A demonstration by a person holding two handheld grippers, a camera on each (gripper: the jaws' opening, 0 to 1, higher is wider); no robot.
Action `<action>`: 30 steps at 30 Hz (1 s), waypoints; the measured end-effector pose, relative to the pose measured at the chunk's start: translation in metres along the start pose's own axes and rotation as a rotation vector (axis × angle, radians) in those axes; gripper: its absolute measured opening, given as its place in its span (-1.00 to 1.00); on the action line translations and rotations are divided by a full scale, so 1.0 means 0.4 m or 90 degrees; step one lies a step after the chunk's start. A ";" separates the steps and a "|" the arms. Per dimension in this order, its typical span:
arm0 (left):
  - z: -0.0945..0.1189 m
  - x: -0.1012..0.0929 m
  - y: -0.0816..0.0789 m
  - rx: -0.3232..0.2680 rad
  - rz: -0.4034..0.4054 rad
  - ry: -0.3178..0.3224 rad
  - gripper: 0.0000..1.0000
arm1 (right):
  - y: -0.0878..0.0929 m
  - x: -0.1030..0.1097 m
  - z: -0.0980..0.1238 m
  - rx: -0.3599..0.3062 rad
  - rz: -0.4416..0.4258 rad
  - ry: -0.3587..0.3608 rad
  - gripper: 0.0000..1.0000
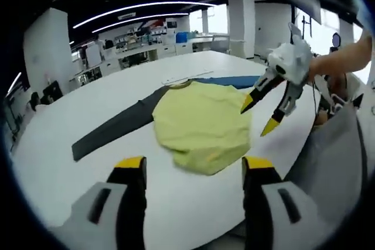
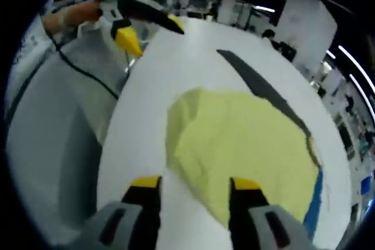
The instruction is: Fold the garment on the visible template until the final outline fits inside the template.
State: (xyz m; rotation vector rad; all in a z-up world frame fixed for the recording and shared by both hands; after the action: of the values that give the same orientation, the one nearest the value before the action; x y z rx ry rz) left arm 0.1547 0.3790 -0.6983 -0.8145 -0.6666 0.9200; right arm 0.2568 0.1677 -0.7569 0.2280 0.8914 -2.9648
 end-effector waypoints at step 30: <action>0.006 -0.008 0.012 -0.002 0.029 -0.010 0.21 | -0.069 -0.137 0.032 0.050 0.027 -0.080 -1.00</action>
State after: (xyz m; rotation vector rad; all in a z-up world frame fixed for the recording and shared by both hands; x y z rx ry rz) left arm 0.1493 0.3786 -0.7014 -0.8297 -0.6653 0.9674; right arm 0.3071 0.1835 -0.7230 0.0600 0.7487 -2.9394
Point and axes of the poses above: the point that each gripper's makers call its tool centre point, and the gripper's own axes: z roughly backward along the fingers, x roughly to its left, y roughly out of its underside, the point moved 7 cm from there along z, roughly backward along the fingers, and after that the axes turned 7 degrees about -z, right-handed, at the moved point
